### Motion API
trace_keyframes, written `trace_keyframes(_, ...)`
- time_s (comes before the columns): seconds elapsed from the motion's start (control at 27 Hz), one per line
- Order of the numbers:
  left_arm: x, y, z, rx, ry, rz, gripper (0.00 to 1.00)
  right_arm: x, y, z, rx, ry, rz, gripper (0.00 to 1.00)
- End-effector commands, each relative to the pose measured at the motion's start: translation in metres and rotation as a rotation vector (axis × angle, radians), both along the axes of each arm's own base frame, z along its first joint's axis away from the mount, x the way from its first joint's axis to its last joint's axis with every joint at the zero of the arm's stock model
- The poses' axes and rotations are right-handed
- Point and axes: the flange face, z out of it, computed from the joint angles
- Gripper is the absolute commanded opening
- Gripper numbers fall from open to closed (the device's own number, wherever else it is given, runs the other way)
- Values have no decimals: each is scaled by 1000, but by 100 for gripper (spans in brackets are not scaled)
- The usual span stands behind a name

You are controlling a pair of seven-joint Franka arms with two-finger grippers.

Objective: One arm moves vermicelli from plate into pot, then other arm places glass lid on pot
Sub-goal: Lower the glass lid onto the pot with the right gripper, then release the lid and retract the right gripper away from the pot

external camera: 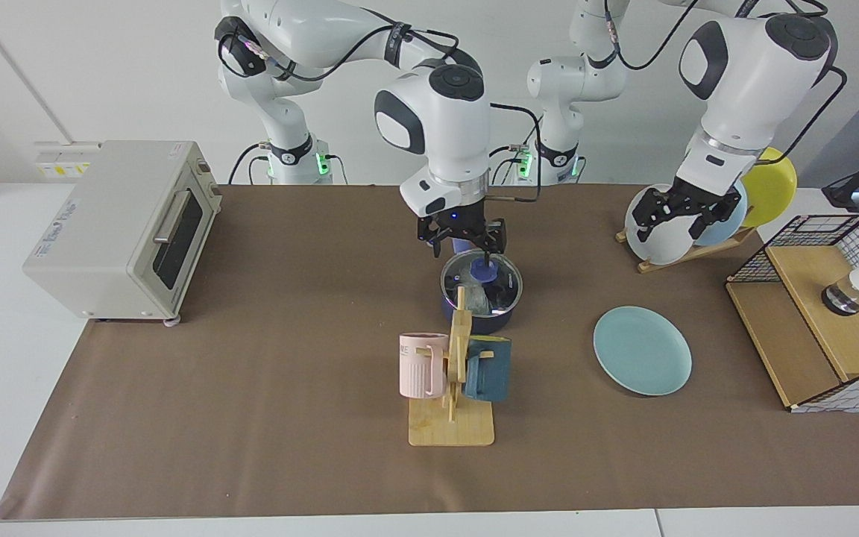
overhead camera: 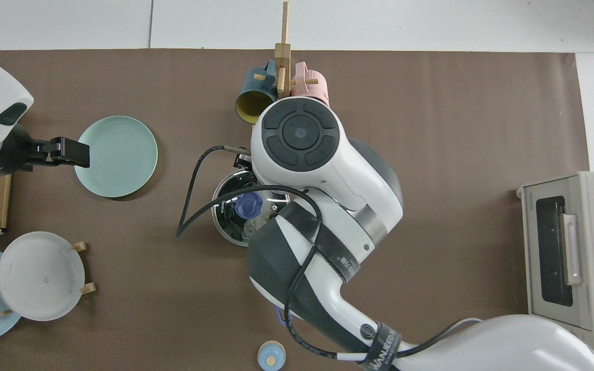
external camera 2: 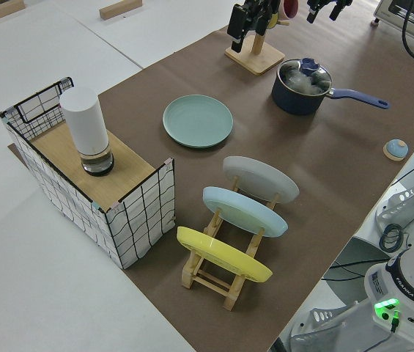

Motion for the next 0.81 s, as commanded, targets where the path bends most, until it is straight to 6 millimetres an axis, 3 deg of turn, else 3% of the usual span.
trace_keyframes(0.0,-5,-1,5,-1,-3,14,100,6,-53,17,-32,23,73,100)
trace_keyframes(0.15,-5,-1,6,-1,-5,14,100,22,-105,33,-24,33,119,100)
trace_keyframes(0.37,-5,-2,7,-1,-8,12,100,45,-205,52,-16,38,252,100)
trace_keyframes(0.59,-5,-2,7,-1,-8,12,100,64,-300,52,-82,23,412,100)
trace_keyframes(0.78,-5,-2,7,-1,-8,12,100,68,-370,51,-120,39,502,100)
